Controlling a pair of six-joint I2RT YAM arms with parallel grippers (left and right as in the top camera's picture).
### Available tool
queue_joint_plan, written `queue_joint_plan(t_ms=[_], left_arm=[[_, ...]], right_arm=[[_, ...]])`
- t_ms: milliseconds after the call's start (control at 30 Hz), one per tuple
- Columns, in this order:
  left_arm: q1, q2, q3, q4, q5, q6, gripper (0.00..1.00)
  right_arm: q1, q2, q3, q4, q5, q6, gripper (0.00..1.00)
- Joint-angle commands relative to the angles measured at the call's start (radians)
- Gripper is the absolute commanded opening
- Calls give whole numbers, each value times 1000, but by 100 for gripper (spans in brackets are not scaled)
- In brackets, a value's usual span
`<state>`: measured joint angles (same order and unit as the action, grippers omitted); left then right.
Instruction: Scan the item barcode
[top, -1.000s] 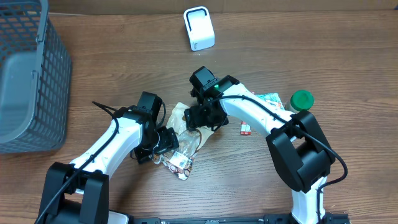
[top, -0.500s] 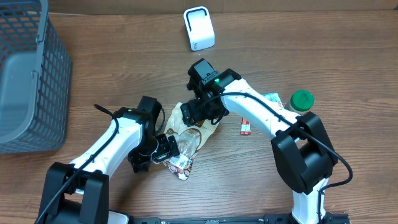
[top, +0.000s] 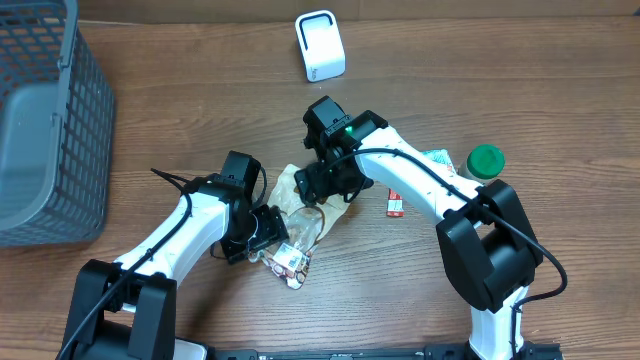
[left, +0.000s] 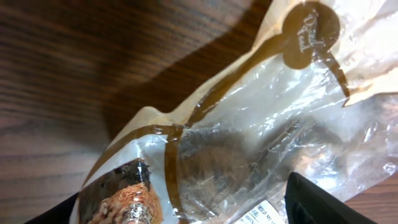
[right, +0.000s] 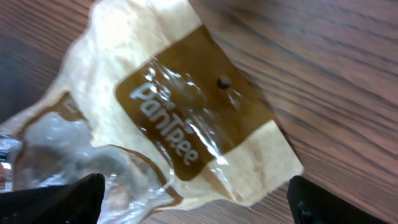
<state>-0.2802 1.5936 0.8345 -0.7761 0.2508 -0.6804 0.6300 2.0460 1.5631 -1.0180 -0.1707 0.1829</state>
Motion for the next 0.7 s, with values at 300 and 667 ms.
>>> queue_joint_plan(t_ms=[300,667], left_arm=[[-1,3,-10,158,-161,-22,71],[0,3,-10,406,-198,-22,70]], right_arm=[[-3,-37,8,-13,65,-1,99],[-3,-37,8,-22,65,57,100]])
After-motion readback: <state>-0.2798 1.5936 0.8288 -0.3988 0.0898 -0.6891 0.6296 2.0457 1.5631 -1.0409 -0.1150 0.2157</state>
